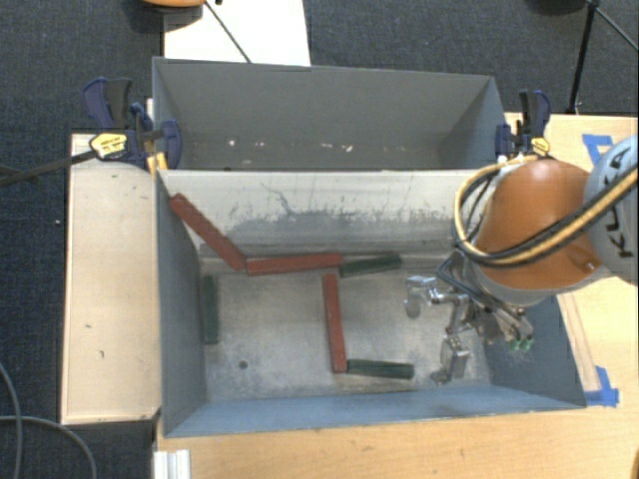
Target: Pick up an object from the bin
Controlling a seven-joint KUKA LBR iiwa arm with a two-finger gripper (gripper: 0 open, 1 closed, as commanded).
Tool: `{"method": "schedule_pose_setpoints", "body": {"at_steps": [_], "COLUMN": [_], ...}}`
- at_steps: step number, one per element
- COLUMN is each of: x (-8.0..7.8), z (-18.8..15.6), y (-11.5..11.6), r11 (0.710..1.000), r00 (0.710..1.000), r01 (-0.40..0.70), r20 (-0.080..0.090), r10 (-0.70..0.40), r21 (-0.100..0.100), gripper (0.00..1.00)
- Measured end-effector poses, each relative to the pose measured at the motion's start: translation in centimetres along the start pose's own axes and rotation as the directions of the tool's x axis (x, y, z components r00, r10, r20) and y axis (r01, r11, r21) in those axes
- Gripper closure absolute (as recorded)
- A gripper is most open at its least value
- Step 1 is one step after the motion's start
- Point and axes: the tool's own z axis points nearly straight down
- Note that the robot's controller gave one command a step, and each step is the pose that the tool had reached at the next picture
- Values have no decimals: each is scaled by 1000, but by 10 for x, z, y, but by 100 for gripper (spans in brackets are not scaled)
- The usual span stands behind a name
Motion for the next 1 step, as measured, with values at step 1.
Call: {"method": "schedule_pose_setpoints", "body": {"at_steps": [1], "x": [-5], "z": [-67], "y": [9], "r11": [1000], "r00": [1000], "r01": [0], "r20": [4], "r10": [0], "r21": [1], "gripper": [0]}}
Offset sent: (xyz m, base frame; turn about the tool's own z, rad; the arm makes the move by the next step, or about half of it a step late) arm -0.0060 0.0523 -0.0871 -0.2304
